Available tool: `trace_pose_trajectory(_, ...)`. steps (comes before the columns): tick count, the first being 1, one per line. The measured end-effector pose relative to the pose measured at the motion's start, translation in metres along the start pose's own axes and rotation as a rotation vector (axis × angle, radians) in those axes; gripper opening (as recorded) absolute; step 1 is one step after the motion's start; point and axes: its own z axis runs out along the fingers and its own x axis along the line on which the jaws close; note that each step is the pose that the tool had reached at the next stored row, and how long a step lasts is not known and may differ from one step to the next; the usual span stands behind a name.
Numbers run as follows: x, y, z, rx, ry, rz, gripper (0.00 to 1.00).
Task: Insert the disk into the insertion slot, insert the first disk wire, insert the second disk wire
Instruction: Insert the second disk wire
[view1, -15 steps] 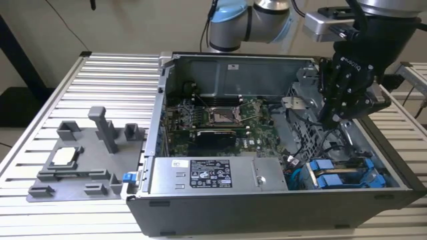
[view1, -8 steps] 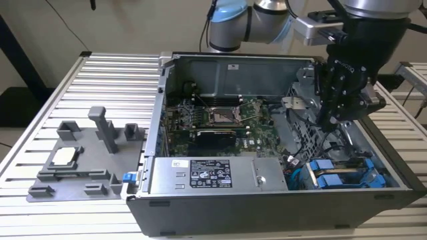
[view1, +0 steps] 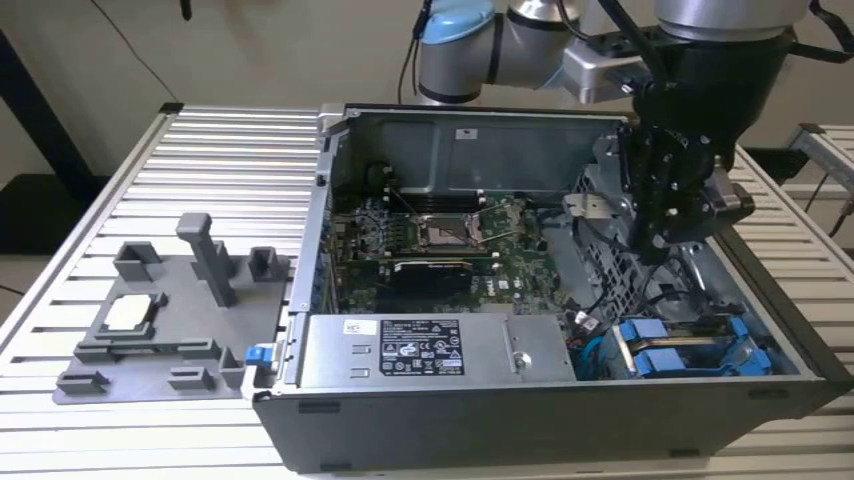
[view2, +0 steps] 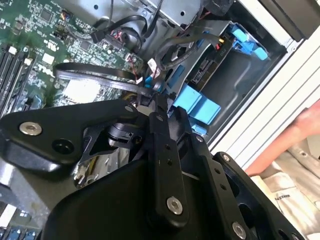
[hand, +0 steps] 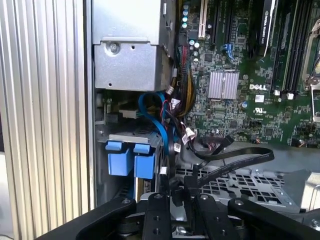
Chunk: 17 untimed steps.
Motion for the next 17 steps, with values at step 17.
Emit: trace_pose_trajectory(17, -0.0003, 0.0012, 0.0019, 0.0226, 0.0003, 0.003, 0.17)
